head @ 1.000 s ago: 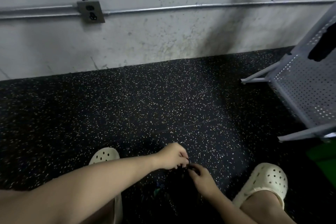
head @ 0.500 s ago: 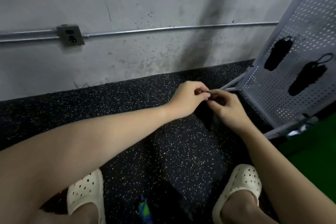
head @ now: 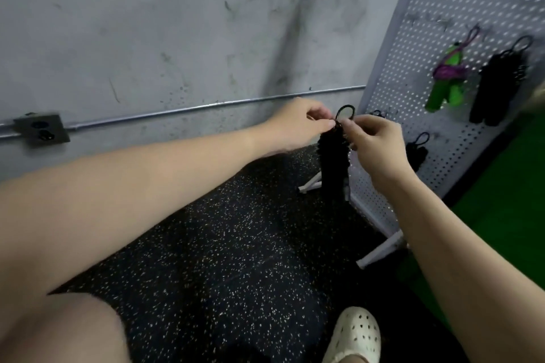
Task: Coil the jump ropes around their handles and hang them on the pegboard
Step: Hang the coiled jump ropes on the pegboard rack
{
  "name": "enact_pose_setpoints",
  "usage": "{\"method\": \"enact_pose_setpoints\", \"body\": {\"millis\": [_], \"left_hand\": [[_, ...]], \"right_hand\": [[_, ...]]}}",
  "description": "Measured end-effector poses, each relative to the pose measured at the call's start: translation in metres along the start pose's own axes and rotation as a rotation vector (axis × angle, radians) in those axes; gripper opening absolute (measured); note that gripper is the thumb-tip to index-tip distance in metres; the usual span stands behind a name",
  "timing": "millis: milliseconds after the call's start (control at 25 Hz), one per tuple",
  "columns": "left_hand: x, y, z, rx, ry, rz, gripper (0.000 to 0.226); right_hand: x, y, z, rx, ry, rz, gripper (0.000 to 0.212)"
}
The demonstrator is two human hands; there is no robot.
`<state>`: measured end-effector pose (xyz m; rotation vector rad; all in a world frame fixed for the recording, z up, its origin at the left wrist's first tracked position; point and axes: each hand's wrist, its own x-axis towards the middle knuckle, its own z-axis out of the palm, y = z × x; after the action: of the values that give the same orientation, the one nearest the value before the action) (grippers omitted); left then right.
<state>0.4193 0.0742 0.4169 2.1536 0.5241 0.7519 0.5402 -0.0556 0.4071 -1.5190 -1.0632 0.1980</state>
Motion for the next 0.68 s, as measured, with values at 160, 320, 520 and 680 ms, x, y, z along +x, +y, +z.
{"method": "enact_pose_setpoints", "body": {"millis": [160, 320, 520, 680], "left_hand": [[0.037, 0.009, 0.024, -0.124, -0.112, 0.058, 0.051], [0.090, 0.033, 0.058, -0.203, -0.026, 0.080, 0.087], [0.154, 0.065, 0.076, -0.263, -0.025, 0.114, 0.060], [0.204, 0.060, 0.087, -0.255, 0.006, 0.135, 0.055]], "right_hand": [[0.039, -0.012, -0.029, -0.020, 0.088, 0.000, 0.020], [0.088, -0.023, -0.062, -0.105, 0.157, -0.039, 0.017], [0.147, -0.023, -0.096, -0.113, 0.259, -0.003, 0.015], [0.198, -0.010, -0.104, -0.134, 0.302, 0.044, 0.015]]}}
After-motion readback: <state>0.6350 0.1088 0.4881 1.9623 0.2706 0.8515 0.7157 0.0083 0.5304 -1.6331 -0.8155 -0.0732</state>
